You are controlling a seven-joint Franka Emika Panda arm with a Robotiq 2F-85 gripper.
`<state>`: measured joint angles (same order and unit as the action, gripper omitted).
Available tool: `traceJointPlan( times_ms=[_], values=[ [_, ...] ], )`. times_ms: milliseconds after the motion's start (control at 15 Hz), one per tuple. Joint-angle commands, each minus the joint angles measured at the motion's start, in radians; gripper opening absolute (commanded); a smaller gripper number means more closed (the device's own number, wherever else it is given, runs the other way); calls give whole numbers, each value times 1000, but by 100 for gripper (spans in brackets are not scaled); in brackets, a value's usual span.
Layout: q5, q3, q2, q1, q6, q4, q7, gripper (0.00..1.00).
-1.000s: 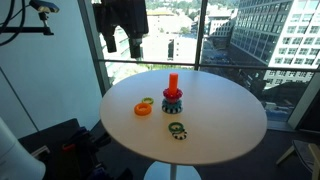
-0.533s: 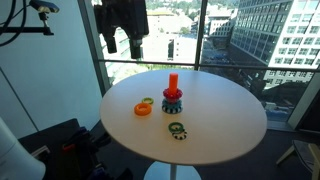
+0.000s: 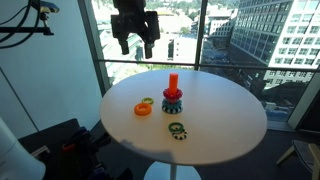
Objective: Take a ring off of the ring toss
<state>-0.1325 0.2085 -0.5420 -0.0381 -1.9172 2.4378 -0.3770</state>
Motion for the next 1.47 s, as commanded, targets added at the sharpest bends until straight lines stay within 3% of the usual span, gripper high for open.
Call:
traceJointPlan(
  times_ms=[0,667,1400],
  values=[
    [37,-21,96,4,-48,-58,37,100],
    [118,-67,324,-1,-241,-80,134,100],
    [135,-81,373,-9,-254,-83,137,100]
  ],
)
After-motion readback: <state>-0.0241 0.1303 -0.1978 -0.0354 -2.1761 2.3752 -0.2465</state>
